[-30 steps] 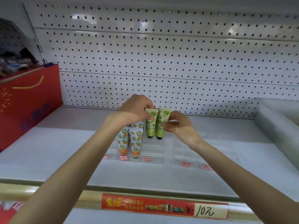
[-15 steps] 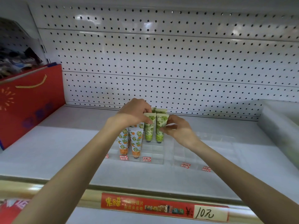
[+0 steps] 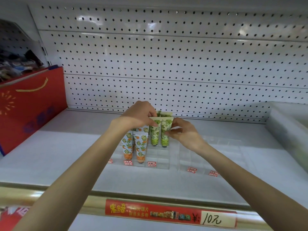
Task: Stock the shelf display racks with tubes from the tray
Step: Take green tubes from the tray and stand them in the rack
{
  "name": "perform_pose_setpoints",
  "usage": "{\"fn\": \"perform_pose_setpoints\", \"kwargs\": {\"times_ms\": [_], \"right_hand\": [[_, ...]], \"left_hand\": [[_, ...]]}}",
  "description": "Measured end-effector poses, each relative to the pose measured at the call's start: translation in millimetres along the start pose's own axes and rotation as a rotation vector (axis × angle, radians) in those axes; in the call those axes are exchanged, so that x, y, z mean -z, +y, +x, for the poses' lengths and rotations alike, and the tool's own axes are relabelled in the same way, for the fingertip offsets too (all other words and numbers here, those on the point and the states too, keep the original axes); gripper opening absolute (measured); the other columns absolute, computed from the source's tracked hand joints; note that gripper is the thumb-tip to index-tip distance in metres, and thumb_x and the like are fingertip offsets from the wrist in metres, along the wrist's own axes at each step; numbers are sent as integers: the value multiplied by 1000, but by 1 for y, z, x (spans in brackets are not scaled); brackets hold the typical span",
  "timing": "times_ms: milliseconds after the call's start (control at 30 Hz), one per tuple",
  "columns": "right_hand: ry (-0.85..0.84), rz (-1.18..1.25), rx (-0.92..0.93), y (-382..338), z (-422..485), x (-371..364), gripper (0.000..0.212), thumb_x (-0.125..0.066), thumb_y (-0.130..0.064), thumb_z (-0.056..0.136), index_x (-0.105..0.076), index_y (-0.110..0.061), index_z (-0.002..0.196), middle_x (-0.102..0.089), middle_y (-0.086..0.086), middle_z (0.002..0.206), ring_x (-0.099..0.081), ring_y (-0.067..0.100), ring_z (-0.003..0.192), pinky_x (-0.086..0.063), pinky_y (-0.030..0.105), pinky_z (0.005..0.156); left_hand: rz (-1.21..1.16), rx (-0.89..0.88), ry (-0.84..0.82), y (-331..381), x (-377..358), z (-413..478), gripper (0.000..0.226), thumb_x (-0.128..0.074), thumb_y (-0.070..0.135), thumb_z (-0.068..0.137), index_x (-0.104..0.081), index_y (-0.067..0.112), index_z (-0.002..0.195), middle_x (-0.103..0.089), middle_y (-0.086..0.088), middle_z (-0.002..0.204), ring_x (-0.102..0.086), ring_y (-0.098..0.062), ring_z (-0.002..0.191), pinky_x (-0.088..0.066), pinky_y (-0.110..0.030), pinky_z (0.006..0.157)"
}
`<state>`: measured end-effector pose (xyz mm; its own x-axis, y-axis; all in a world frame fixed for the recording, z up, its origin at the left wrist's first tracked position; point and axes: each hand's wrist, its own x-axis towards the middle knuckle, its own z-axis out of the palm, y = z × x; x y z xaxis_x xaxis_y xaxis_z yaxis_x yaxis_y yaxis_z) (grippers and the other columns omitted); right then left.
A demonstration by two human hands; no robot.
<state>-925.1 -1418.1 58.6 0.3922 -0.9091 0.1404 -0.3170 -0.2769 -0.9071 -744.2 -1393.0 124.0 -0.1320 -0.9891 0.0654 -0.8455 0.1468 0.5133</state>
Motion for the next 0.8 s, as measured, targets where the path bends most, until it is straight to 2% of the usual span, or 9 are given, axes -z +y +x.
{"fn": "perform_pose_setpoints", "kwargs": {"times_ms": [100,200,300,400,567,700,800], "right_hand": [[4,1,1,1,0,0,20,-74,-12,78,-59,-16,91,-61,-6,88,-62,3,73,-47,10,65],[7,-5,-4,1,-1,0,21,-75,-12,78,-59,-13,91,-62,-3,90,-63,4,74,-48,14,68],[7,-19,-5,1,0,1,20,-75,-12,77,-58,-17,86,-63,-3,89,-64,7,77,-49,18,71],[8,-22,9,0,-1,1,23,-75,-10,77,-56,-23,81,-63,-6,85,-64,11,78,-48,13,68],[30,-17,29,-6,-3,6,22,-75,-9,76,-58,-18,87,-63,-4,86,-63,11,78,-46,6,66],[33,-48,15,-14,-6,15,24,-76,-17,77,-61,-14,96,-65,-2,92,-64,10,81,-49,15,72],[49,-39,3,-23,-9,23,22,-75,-21,78,-62,-16,96,-66,-1,97,-64,13,88,-50,30,76]], "left_hand": [[2,-8,1,-1,-1,1,20,-75,22,77,-70,10,93,-64,-4,95,-61,-20,97,-44,-27,77],[-8,-14,12,-1,-1,2,23,-74,22,78,-69,10,97,-66,-6,102,-60,-18,99,-46,-29,83],[-29,-14,26,-1,0,0,21,-75,21,77,-70,12,95,-67,-6,100,-60,-16,97,-48,-33,87],[-34,-6,38,-1,2,-2,19,-75,24,77,-70,15,93,-68,-6,99,-62,-16,95,-50,-36,88],[-53,-6,65,-1,9,-8,20,-75,25,77,-69,16,95,-67,0,90,-65,-16,90,-51,-38,89],[-64,-3,111,-2,17,-16,17,-73,29,78,-67,19,90,-66,3,89,-66,-18,89,-52,-39,89],[-64,8,152,-2,24,-26,20,-71,31,80,-68,18,95,-68,0,97,-63,-15,95,-50,-38,91]]}}
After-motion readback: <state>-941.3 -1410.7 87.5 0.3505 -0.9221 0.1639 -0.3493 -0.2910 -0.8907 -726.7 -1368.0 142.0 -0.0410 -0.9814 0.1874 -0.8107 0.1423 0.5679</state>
